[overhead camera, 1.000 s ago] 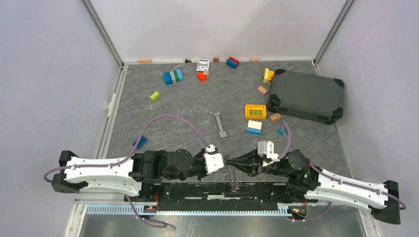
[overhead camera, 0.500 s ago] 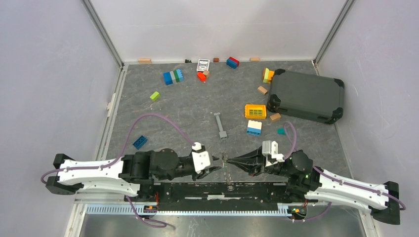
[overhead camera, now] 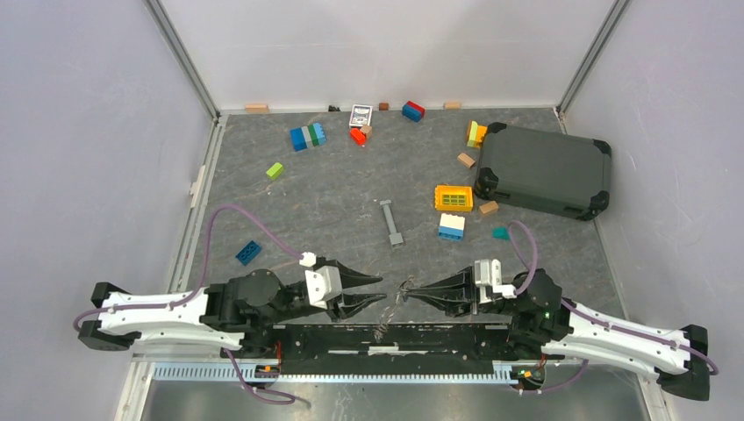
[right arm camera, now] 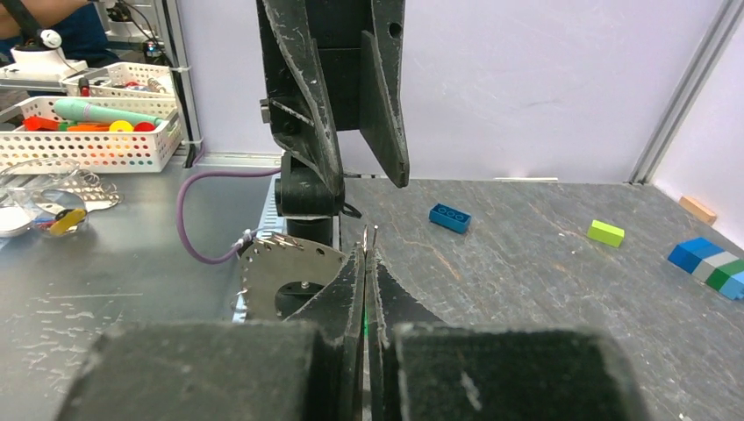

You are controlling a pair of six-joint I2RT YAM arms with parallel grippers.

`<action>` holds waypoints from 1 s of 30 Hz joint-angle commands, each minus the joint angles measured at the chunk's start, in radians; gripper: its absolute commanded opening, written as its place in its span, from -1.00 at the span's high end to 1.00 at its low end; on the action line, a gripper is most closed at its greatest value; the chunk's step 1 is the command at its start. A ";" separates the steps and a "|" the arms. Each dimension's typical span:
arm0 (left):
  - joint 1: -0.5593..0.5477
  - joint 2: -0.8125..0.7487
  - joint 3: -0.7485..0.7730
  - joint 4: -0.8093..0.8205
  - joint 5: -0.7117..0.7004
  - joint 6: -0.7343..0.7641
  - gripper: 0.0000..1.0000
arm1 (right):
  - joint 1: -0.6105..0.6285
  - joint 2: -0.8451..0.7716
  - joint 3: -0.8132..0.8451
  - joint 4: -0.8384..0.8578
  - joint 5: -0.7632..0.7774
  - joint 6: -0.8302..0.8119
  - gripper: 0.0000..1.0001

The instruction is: Remove the keys from the keyring

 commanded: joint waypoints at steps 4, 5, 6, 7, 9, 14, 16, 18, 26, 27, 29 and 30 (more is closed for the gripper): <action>-0.002 0.019 -0.036 0.230 0.101 -0.043 0.24 | 0.001 -0.001 -0.009 0.118 -0.050 -0.008 1.00; -0.002 0.026 -0.037 0.240 0.109 -0.044 0.27 | 0.001 0.001 -0.007 0.120 -0.053 -0.008 1.00; -0.004 0.033 -0.035 0.249 0.114 -0.044 0.31 | 0.001 0.005 -0.005 0.120 -0.059 -0.008 1.00; -0.003 0.043 -0.035 0.253 0.121 -0.043 0.33 | 0.001 0.007 -0.004 0.121 -0.060 -0.007 1.00; -0.002 0.058 -0.032 0.256 0.125 -0.042 0.40 | 0.001 0.007 -0.002 0.122 -0.065 -0.006 1.00; -0.003 0.081 -0.031 0.262 0.140 -0.045 0.46 | 0.001 0.003 -0.004 0.121 -0.068 -0.003 1.00; -0.002 0.084 -0.033 0.268 0.143 -0.045 0.46 | 0.001 0.001 -0.003 0.121 -0.069 -0.002 1.00; -0.002 0.088 -0.034 0.270 0.146 -0.047 0.47 | 0.001 0.001 -0.002 0.121 -0.070 -0.002 1.00; -0.002 0.103 -0.039 0.270 0.147 -0.052 0.52 | 0.002 0.004 0.002 0.124 -0.079 -0.002 1.00; -0.003 0.104 -0.041 0.272 0.147 -0.054 0.52 | 0.001 0.004 0.001 0.126 -0.080 -0.002 1.00; -0.003 0.107 -0.044 0.272 0.148 -0.054 0.52 | 0.001 0.004 0.001 0.126 -0.079 0.000 1.00; -0.003 0.108 -0.046 0.272 0.147 -0.055 0.52 | 0.001 0.005 0.001 0.127 -0.080 0.000 1.00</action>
